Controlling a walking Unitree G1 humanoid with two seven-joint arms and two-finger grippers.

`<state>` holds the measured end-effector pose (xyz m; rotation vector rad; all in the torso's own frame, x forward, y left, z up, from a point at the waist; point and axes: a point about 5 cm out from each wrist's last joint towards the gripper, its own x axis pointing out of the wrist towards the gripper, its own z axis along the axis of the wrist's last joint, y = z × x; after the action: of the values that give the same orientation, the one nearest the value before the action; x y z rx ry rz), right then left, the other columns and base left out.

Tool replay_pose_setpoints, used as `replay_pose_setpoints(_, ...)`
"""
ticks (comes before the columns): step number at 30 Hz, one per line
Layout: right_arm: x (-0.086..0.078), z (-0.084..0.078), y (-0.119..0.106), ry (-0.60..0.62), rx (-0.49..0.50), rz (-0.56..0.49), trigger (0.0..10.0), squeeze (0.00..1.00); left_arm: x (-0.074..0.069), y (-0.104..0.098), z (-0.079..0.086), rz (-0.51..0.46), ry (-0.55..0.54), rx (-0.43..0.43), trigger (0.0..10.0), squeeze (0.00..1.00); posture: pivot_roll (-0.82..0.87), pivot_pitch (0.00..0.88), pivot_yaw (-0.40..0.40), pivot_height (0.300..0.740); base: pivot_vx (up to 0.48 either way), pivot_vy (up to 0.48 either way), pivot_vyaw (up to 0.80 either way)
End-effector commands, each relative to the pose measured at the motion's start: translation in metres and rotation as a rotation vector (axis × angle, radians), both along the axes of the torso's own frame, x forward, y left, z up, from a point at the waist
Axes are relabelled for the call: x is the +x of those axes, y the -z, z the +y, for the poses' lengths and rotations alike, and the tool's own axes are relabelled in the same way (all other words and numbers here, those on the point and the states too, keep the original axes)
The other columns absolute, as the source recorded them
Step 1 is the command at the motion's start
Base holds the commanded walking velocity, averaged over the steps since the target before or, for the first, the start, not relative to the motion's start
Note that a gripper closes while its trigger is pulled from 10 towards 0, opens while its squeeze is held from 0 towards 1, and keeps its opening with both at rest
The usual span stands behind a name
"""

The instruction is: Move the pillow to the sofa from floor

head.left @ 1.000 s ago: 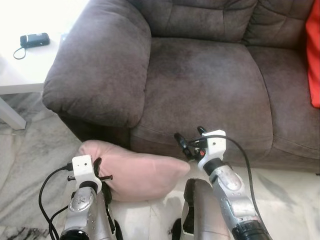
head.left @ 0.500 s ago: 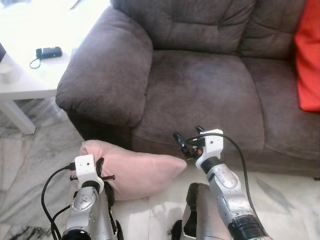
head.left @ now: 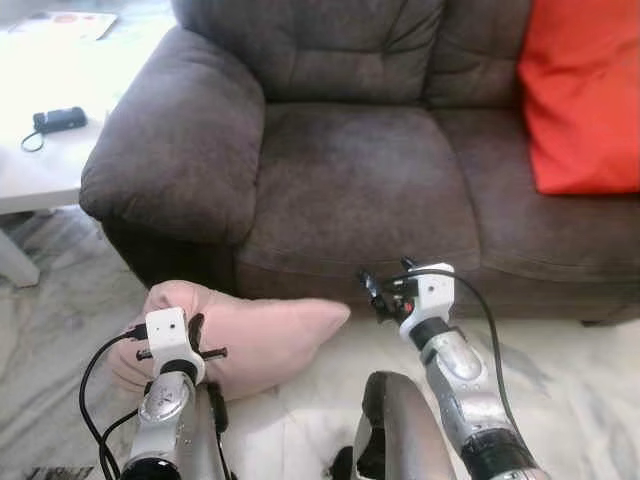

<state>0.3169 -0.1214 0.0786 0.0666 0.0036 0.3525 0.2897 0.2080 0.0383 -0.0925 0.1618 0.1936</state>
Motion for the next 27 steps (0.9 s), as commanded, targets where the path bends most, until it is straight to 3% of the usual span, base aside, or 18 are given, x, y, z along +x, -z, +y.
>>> replay_pose_setpoints(1, 0.001, -0.002, 0.001, 0.000, -0.008, 0.006, 10.0, 0.00, 0.004, -0.018, 0.008, -0.096, -0.027, 0.017, 10.0, 0.00, 0.06, 0.085, -0.051, 0.511, -0.307, 0.000, 0.00)
replay_pose_setpoints(6, 0.000, 0.000, 0.003, -0.005, -0.007, 0.008, 10.0, 0.00, 0.004, -0.019, 0.009, -0.097, -0.032, 0.022, 10.0, 0.00, 0.06, 0.088, -0.052, 0.511, -0.263, 0.000, 0.00)
replay_pose_setpoints(27, 0.001, 0.001, 0.003, -0.011, -0.003, -0.003, 10.0, 0.00, -0.001, -0.039, 0.008, -0.180, -0.018, 0.044, 10.0, 0.00, 0.07, 0.086, -0.049, 0.511, 0.000, 0.000, 0.00)
